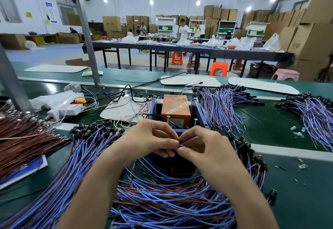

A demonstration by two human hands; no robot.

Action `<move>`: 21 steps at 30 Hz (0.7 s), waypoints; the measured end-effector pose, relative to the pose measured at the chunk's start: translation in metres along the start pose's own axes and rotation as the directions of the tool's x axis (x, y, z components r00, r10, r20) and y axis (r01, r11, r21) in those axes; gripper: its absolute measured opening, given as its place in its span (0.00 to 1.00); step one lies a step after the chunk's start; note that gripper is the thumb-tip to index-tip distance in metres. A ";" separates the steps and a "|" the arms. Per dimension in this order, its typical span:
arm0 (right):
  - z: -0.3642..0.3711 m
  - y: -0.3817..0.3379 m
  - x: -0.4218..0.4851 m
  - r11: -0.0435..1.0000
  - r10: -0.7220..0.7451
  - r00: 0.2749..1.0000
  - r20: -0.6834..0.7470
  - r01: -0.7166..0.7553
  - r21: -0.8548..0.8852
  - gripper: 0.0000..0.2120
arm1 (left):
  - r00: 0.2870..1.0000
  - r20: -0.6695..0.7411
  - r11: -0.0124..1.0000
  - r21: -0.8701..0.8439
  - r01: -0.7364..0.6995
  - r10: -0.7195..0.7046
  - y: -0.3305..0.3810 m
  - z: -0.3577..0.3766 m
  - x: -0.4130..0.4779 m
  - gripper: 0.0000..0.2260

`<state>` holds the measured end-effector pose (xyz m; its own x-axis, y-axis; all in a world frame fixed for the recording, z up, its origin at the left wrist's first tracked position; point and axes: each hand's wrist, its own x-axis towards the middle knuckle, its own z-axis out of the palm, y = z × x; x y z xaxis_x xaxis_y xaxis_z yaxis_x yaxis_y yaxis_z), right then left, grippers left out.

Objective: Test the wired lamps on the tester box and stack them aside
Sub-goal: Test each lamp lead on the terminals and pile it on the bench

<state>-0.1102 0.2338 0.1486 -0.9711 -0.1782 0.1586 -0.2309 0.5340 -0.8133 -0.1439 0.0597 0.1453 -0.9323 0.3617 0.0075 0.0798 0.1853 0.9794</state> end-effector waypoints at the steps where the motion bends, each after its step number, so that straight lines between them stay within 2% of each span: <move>1: 0.003 0.000 0.001 1.000 -0.002 1.000 -0.025 0.002 0.007 0.07 | 1.000 -0.010 1.000 -0.018 0.011 -0.011 0.000 0.002 0.001 0.04; 4: 0.004 0.002 0.003 0.996 -0.006 0.997 -0.074 0.012 0.084 0.08 | 0.999 -0.011 0.989 -0.140 0.039 -0.041 0.000 0.004 0.001 0.02; 8: 0.000 0.004 0.004 0.963 0.022 0.991 -0.135 0.015 0.268 0.06 | 0.999 0.002 0.912 -0.408 0.036 -0.038 -0.001 0.007 0.006 0.06; 12: -0.001 0.006 0.005 0.933 0.073 0.982 -0.175 -0.005 0.360 0.07 | 0.998 -0.042 0.885 -0.465 0.021 -0.046 -0.004 0.019 0.011 0.05; 14: -0.001 0.009 0.007 0.934 0.107 0.963 -0.249 -0.012 0.357 0.07 | 0.994 -0.077 0.882 -0.471 0.029 -0.074 -0.006 0.023 0.014 0.05; 16: -0.004 0.015 0.010 0.945 0.150 0.930 -0.334 -0.035 0.325 0.09 | 0.987 -0.124 0.887 -0.461 0.034 -0.102 -0.008 0.022 0.017 0.01; 21: -0.012 0.030 0.012 0.982 0.174 0.874 -0.454 -0.122 0.142 0.12 | 0.964 -0.209 0.912 -0.405 0.070 -0.167 -0.021 0.014 0.022 0.06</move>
<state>-0.1294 0.2577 0.1328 -0.9163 0.3124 0.2507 -0.0993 0.4292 -0.8978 -0.1609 0.0769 0.1225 -0.9854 0.1267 -0.1137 -0.1352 -0.1759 0.9751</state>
